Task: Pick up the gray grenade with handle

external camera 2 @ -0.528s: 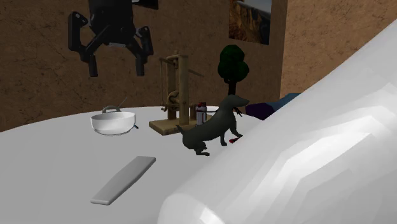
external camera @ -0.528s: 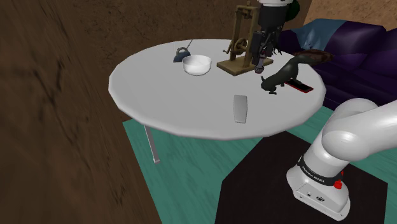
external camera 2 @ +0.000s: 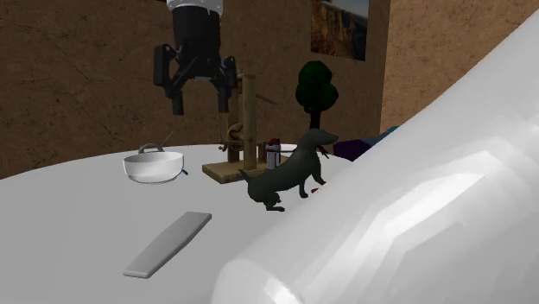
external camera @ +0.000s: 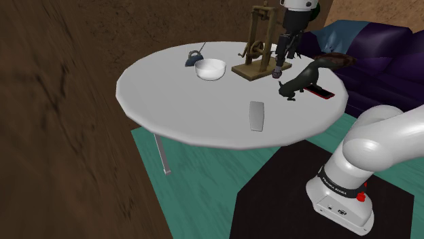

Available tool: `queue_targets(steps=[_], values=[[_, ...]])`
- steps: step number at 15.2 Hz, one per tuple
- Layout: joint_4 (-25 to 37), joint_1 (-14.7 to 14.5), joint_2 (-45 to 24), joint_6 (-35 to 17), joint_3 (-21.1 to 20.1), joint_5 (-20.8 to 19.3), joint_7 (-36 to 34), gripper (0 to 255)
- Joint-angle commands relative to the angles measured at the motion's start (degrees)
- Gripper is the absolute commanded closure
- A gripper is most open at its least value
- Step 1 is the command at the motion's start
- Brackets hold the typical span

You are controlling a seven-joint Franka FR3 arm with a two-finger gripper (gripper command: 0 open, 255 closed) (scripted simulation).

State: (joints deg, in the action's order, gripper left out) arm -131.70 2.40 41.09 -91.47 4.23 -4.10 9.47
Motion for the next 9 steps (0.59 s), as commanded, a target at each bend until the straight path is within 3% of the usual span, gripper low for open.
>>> queue_targets(steps=[1, 9], values=[[0.2, 0.4, -1.3, -1.5, 2.5, -1.4, 3.5, 0], [4.1, 1.5, -9.9, -8.2, 13.1, -4.8, 17.8, 0]])
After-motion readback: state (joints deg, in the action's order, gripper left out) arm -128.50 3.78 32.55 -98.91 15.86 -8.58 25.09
